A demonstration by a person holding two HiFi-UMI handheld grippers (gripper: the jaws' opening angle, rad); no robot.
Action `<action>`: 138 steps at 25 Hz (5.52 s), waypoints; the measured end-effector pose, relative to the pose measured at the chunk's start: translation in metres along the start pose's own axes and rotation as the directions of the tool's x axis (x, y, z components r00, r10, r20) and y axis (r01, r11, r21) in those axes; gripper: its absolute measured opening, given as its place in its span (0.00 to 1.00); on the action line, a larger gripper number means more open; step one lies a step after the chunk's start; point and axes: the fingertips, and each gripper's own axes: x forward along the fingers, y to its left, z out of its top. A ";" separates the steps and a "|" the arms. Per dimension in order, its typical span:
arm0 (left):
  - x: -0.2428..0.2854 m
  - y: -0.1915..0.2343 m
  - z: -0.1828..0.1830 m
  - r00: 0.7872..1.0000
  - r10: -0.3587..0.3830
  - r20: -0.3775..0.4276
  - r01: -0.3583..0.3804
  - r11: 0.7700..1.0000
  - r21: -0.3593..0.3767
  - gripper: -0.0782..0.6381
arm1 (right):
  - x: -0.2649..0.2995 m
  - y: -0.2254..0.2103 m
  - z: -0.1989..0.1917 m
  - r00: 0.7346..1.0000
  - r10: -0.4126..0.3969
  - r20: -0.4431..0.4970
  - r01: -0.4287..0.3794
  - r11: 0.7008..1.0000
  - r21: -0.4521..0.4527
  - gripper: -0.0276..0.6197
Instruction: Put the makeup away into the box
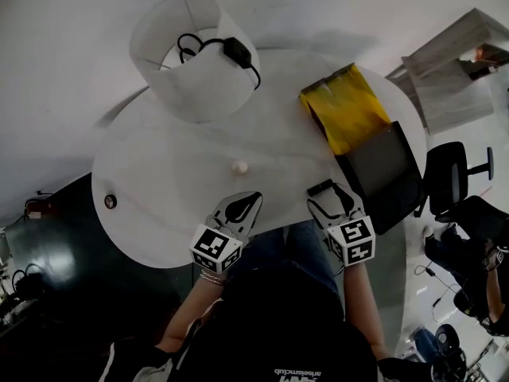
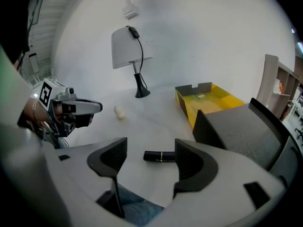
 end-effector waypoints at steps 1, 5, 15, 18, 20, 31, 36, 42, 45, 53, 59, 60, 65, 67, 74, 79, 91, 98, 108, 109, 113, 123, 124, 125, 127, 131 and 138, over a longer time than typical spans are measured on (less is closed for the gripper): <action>0.002 0.000 0.000 1.000 -0.002 -0.005 0.002 1.000 -0.003 0.13 | 0.002 -0.002 -0.002 1.000 -0.006 -0.012 0.006 1.000 -0.001 0.53; 0.013 0.004 0.003 1.000 -0.008 -0.012 0.008 1.000 -0.010 0.13 | 0.013 -0.011 -0.012 0.997 -0.029 -0.069 0.029 1.000 -0.004 0.56; 0.028 0.009 0.001 0.999 -0.008 -0.031 0.007 1.000 -0.021 0.13 | 0.034 -0.018 -0.025 0.992 -0.016 -0.124 0.014 1.000 -0.013 0.57; 0.029 0.008 -0.003 0.999 -0.008 -0.040 0.007 1.000 -0.026 0.13 | 0.039 -0.019 -0.027 0.991 -0.025 -0.132 0.022 1.000 -0.019 0.57; 0.030 0.007 -0.005 0.999 -0.006 -0.043 0.005 1.000 -0.030 0.13 | 0.043 -0.021 -0.031 0.989 -0.029 -0.143 0.026 0.999 -0.021 0.57; 0.029 -0.003 0.002 0.999 0.027 -0.018 -0.028 0.999 -0.034 0.13 | 0.034 -0.014 -0.024 0.988 0.019 -0.152 -0.028 0.998 -0.059 0.57; 0.030 -0.006 0.012 0.998 0.054 0.009 -0.054 0.998 -0.028 0.13 | 0.021 -0.008 -0.001 0.992 0.063 -0.105 -0.073 0.993 -0.093 0.57; 0.036 -0.012 0.025 0.996 0.078 0.034 -0.078 0.997 -0.023 0.13 | 0.003 -0.012 0.035 0.995 0.090 -0.040 -0.095 0.984 -0.149 0.57; 0.042 -0.012 0.035 0.994 0.094 0.052 -0.093 0.995 -0.020 0.13 | -0.002 -0.018 0.054 0.994 0.108 -0.012 -0.108 0.977 -0.182 0.57; 0.065 -0.009 0.057 0.986 0.142 0.088 -0.141 0.990 -0.022 0.13 | -0.003 -0.046 0.095 0.989 0.147 0.029 -0.134 0.955 -0.264 0.57; 0.087 -0.006 0.072 0.981 0.164 0.100 -0.162 0.986 -0.036 0.13 | 0.004 -0.076 0.120 0.986 0.158 0.052 -0.139 0.954 -0.266 0.57; 0.090 -0.005 0.075 0.981 0.166 0.100 -0.163 0.986 -0.036 0.13 | 0.005 -0.081 0.123 0.986 0.158 0.054 -0.138 0.955 -0.264 0.57; 0.105 0.002 0.086 0.978 0.179 0.106 -0.175 0.983 -0.046 0.13 | 0.013 -0.106 0.145 0.986 0.143 0.086 -0.119 0.963 -0.242 0.57; 0.110 0.006 0.089 0.977 0.186 0.107 -0.181 0.982 -0.052 0.13 | 0.017 -0.115 0.151 0.987 0.139 0.086 -0.115 0.965 -0.236 0.57; 0.129 0.021 0.093 0.974 0.207 0.096 -0.204 0.978 -0.045 0.13 | 0.041 -0.145 0.161 0.991 0.119 0.058 -0.101 0.964 -0.246 0.57; 0.138 0.034 0.093 0.969 0.228 0.095 -0.223 0.973 -0.063 0.13 | 0.068 -0.158 0.158 0.991 0.132 0.029 -0.121 0.965 -0.232 0.57; 0.147 0.053 0.075 0.959 0.270 0.083 -0.262 0.960 -0.102 0.13 | 0.120 -0.166 0.153 0.988 0.129 -0.087 -0.149 0.945 -0.290 0.57; 0.145 0.056 0.066 0.955 0.287 0.077 -0.276 0.952 -0.132 0.13 | 0.136 -0.169 0.148 0.984 0.129 -0.126 -0.161 0.944 -0.290 0.57; 0.147 0.050 0.064 0.955 0.286 0.075 -0.274 0.951 -0.142 0.13 | 0.150 -0.168 0.143 0.976 0.143 -0.162 -0.186 0.939 -0.288 0.57; 0.147 0.049 0.063 0.956 0.285 0.073 -0.273 0.952 -0.140 0.13 | 0.151 -0.167 0.143 0.975 0.148 -0.164 -0.191 0.938 -0.289 0.57; 0.148 0.049 0.065 0.957 0.282 0.073 -0.270 0.953 -0.135 0.13 | 0.153 -0.165 0.143 0.973 0.159 -0.170 -0.204 0.933 -0.295 0.57; 0.142 0.047 0.086 0.956 0.273 0.105 -0.262 0.959 -0.107 0.13 | 0.129 -0.161 0.166 0.984 0.147 -0.099 -0.171 0.932 -0.319 0.57; 0.141 0.046 0.088 0.956 0.271 0.109 -0.261 0.960 -0.100 0.13 | 0.125 -0.160 0.168 0.985 0.146 -0.088 -0.167 0.933 -0.319 0.57; 0.139 0.044 0.090 0.956 0.269 0.113 -0.260 0.961 -0.093 0.13 | 0.120 -0.159 0.171 0.986 0.147 -0.076 -0.163 0.933 -0.320 0.57; 0.135 0.040 0.093 0.956 0.268 0.122 -0.260 0.962 -0.079 0.13 | 0.110 -0.156 0.179 0.988 0.146 -0.041 -0.151 0.934 -0.324 0.57; 0.123 0.030 0.097 0.952 0.272 0.138 -0.266 0.962 -0.059 0.13 | 0.086 -0.150 0.184 0.991 0.133 0.014 -0.121 0.936 -0.331 0.57; 0.101 0.010 0.094 0.943 0.290 0.164 -0.285 0.957 -0.053 0.13 | 0.057 -0.124 0.180 0.985 0.164 0.053 -0.133 0.919 -0.372 0.57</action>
